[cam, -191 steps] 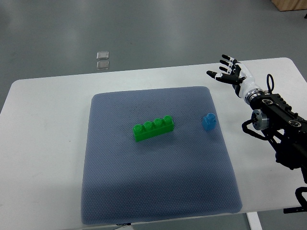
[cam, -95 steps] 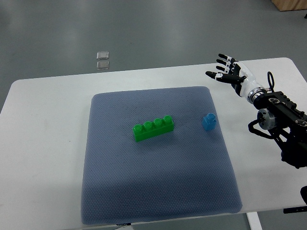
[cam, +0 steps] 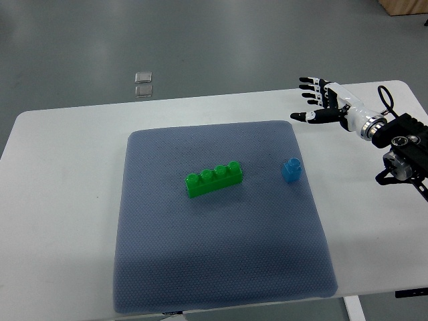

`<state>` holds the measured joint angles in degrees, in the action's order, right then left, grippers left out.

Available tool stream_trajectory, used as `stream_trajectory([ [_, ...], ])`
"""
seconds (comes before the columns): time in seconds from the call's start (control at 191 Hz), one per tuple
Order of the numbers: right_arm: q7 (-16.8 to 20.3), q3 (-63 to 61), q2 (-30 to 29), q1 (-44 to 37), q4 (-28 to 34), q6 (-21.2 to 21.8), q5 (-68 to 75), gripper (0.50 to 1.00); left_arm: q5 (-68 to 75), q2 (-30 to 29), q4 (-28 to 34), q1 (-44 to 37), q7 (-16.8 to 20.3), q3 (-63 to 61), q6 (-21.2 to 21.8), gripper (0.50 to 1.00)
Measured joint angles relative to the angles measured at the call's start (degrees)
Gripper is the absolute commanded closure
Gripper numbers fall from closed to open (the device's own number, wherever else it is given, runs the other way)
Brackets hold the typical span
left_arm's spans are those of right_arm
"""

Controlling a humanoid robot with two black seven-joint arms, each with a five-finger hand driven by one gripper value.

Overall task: Stack blue block on green block with right hand
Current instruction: 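Move the right hand over to the small blue block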

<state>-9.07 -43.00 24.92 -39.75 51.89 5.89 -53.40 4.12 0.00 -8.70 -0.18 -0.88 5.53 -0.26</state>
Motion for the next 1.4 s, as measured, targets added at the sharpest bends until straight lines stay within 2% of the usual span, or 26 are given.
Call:
stream_trajectory([
  [0.225,-0.9,19.9,11.2,-9.8,7.2,0.6,-4.5,0.589,0.0,0.0,0.0,0.0,0.0,0.0,0.0,0.500],
  [0.451,0.1,39.8,15.2,-22.8,14.1,0.6,-7.4,0.593,0.0,0.0,0.0,0.0,0.0,0.0,0.0,0.500],
  [0.854,6.2,57.1,14.3,-32.5,17.3,0.7,-7.4,0.603,0.0,0.0,0.0,0.0,0.0,0.0,0.0,0.500],
  [1.184,10.4,63.2,8.9,-35.9,17.1,0.4,-1.6,0.607,0.0,0.0,0.0,0.0,0.0,0.0,0.0,0.500],
  [1.399,12.0,64.7,6.7,-37.7,16.5,0.0,0.6,0.621,0.0,0.0,0.0,0.0,0.0,0.0,0.0,0.500],
])
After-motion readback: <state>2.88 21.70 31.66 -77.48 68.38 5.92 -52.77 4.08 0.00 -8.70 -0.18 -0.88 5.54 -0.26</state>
